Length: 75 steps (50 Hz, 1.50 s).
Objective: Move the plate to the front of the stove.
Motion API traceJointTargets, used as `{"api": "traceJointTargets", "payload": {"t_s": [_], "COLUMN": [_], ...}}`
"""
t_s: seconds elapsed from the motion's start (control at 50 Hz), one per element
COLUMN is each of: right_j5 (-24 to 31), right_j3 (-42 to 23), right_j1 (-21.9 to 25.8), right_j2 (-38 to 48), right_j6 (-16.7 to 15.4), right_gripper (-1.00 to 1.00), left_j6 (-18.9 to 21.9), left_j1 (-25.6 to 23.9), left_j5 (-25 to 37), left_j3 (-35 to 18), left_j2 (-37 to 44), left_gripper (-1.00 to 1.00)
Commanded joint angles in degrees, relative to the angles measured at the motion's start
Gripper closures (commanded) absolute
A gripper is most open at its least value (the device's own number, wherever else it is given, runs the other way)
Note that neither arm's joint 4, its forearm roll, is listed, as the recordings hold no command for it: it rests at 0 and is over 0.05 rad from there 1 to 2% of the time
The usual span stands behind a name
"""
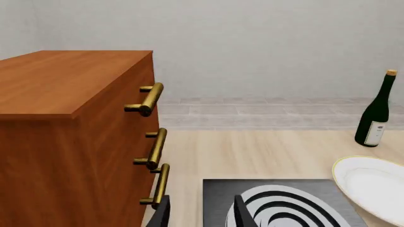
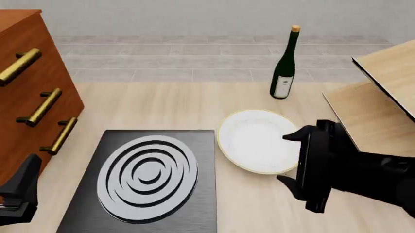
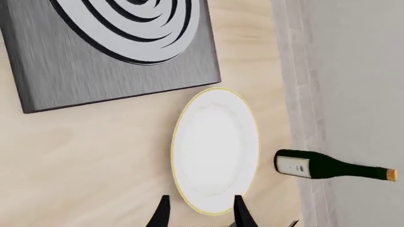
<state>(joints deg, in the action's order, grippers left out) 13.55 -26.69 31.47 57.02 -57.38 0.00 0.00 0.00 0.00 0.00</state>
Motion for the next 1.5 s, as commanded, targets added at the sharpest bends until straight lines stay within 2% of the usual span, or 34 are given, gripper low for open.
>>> {"api": "traceJointTargets", "payload": {"t_s": [0.02,0.16,0.54,0.62,0.88,1.5], "right_j5": [-1.3,-3.3,-7.2,-9.8,-11.5,-16.3], "right_j3": [1.9,3.6,4.8,5.9,3.8,2.4], "right_j1": [-0.3,-0.9,-1.2,-2.4,-1.6,-3.9], "right_j2": [2.6,4.9,10.2,11.4,16.5,23.0], "right_j6": [-1.8,-3.8,-5.8,-7.8,-7.2,-8.1], "right_gripper": [-1.00,-1.00,-1.00,-1.00,-1.00,-1.00], "left_j6": [0.0,0.0,0.0,0.0,0.0,0.0], "left_j1": [0.0,0.0,0.0,0.0,0.0,0.0], "left_j5": [0.0,0.0,0.0,0.0,0.0,0.0], "left_j3": [0.0,0.0,0.0,0.0,0.0,0.0], "left_j2": [0.0,0.0,0.0,0.0,0.0,0.0], "left_gripper": [-1.00,-1.00,-1.00,-1.00,-1.00,-1.00]}}
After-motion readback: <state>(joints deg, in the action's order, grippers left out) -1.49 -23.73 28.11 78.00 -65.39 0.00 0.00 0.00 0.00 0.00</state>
